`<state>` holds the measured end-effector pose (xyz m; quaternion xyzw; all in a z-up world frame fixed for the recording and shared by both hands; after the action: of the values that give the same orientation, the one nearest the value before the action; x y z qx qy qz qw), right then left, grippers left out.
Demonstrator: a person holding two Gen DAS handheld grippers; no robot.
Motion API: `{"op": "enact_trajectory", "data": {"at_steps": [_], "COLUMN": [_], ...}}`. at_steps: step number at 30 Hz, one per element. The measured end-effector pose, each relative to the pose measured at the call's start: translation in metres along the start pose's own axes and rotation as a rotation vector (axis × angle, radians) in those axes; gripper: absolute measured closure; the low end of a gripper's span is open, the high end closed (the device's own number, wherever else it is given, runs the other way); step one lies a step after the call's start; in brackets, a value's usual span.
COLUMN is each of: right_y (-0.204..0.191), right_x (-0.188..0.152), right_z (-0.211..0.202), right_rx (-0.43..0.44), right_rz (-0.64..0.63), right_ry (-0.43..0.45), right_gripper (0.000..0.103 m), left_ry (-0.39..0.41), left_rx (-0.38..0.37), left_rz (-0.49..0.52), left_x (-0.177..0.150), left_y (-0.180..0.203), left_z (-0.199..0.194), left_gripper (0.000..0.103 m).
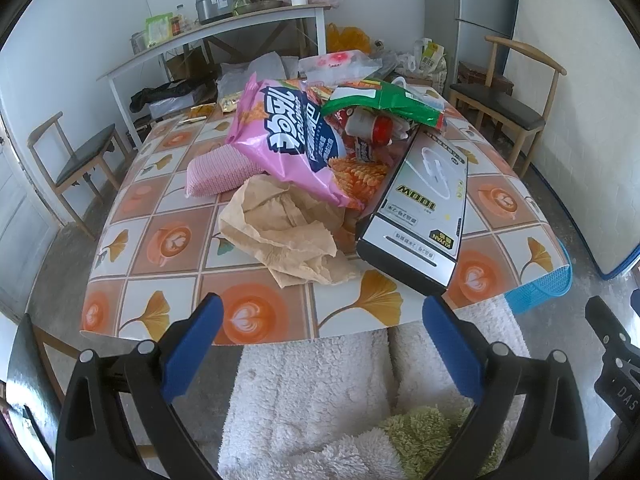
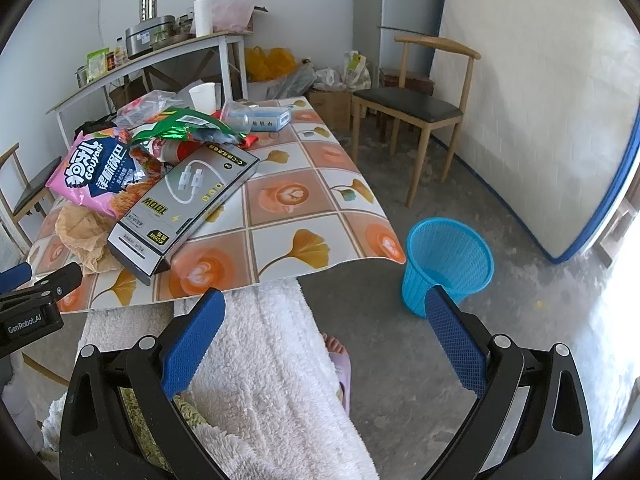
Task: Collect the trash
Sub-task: 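Grasp the silver cable box with the right gripper while the left grasps the brown paper bag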
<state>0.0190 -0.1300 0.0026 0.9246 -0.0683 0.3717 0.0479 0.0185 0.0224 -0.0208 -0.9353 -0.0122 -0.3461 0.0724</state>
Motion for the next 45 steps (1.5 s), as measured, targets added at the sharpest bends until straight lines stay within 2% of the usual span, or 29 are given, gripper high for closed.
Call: {"op": "enact_trajectory", "data": {"at_steps": [4, 8, 12, 16, 17, 21, 24, 27, 32, 35, 42, 45], "right_y": [-0.001, -0.013, -0.035, -0.067, -0.076, -0.099, -0.111, -0.116, -0.117, -0.111, -0.068, -0.05], "right_x": [0.003, 0.021, 0.05, 0.072, 0.077, 0.085, 0.086, 0.08, 0.074, 0.072, 0.072, 0.069], "right_z": [0.004, 0.011, 0.029, 0.064, 0.075, 0.101, 0.116, 0.128, 0.137, 0.135, 0.119, 0.118], "right_rx": [0.012, 0.071, 0.227, 0.371, 0.385, 0.392, 0.348, 0.307, 0.323, 0.374, 0.393, 0.387], "right_rz": [0.002, 0.01, 0.073, 0.164, 0.185, 0.238, 0.267, 0.266, 0.238, 0.216, 0.133, 0.057], "right_ry": [-0.012, -0.014, -0.053, -0.15, -0.176, -0.232, -0.267, -0.293, -0.321, -0.338, -0.323, -0.357], "right_gripper": [0.007, 0.007, 0.007, 0.007, 0.007, 0.007, 0.007, 0.008, 0.009, 0.017, 0.02, 0.02], "left_ry": [-0.012, -0.019, -0.003, 0.055, 0.065, 0.103, 0.124, 0.135, 0.144, 0.144, 0.128, 0.129], "left_rx": [-0.006, -0.033, -0.09, -0.134, -0.143, -0.164, -0.164, -0.167, -0.18, -0.203, -0.239, -0.256], "left_rz": [-0.01, -0.025, -0.044, -0.076, -0.085, -0.128, -0.142, -0.143, -0.119, -0.116, -0.119, -0.107], "left_x": [-0.002, -0.002, -0.002, -0.004, -0.004, -0.003, -0.002, -0.001, 0.004, 0.006, 0.01, 0.013], "left_y": [-0.005, -0.011, -0.024, -0.043, -0.047, -0.068, -0.08, -0.087, -0.088, -0.088, -0.083, -0.081], "left_z": [0.005, 0.013, 0.017, 0.018, 0.018, 0.023, 0.028, 0.033, 0.041, 0.044, 0.051, 0.053], "left_gripper": [0.005, 0.005, 0.005, 0.005, 0.005, 0.005, 0.005, 0.006, 0.01, 0.013, 0.016, 0.016]}}
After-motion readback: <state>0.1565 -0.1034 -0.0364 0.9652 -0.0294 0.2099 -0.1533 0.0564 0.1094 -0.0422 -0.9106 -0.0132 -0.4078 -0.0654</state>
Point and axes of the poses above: each gripper's, at about its wrist camera, not at the fingertips, and z roughly the way its jaws point, y to its right, x to its top, the point moved 2 cm from there along z, roughly the way its jaws point, and after that the axes turned 5 degrees about x, right-handed, at the moved point
